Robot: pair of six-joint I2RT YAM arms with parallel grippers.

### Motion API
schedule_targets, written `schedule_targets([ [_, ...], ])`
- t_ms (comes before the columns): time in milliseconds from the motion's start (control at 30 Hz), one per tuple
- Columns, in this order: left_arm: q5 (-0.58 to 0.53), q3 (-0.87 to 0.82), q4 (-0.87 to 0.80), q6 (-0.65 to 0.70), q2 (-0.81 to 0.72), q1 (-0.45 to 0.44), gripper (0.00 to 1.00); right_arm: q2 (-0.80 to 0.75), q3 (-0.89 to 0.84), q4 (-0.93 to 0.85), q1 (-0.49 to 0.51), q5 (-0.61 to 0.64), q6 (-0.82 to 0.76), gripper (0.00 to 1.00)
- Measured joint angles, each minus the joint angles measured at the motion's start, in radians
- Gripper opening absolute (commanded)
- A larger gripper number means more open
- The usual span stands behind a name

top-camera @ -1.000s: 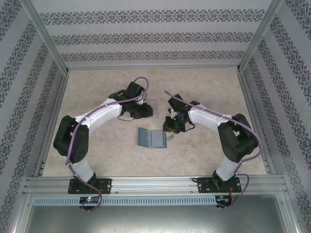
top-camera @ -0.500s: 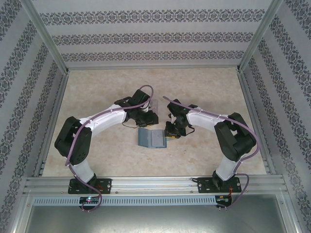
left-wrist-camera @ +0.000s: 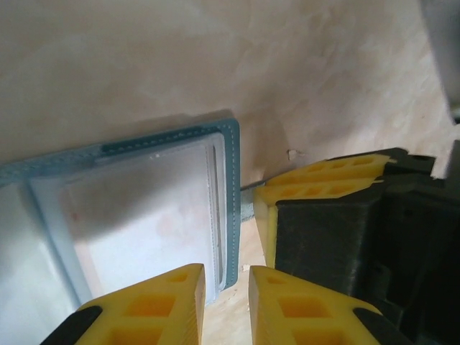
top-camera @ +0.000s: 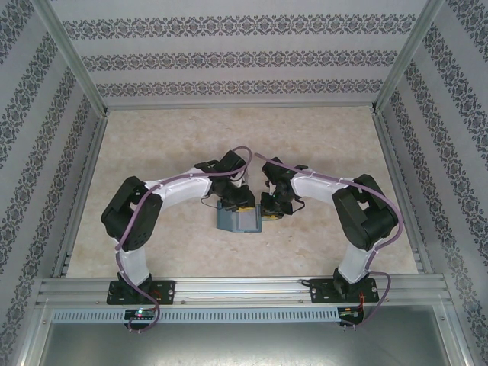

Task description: Take the credit cards out of the card holder

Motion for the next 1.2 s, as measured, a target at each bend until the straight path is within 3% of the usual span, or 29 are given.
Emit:
schedule_targets([
  [633,0.082,0.001,0.041,-0.015,0.083,-0.010,0.19,0.003,0.000,-0.001,0.000,0.000,0.000,0.19],
  [1200,0.082,0.004,0.041,0.004,0.110,-0.010,0.19,0.003,0.000,-0.001,0.000,0.000,0.000,0.19],
])
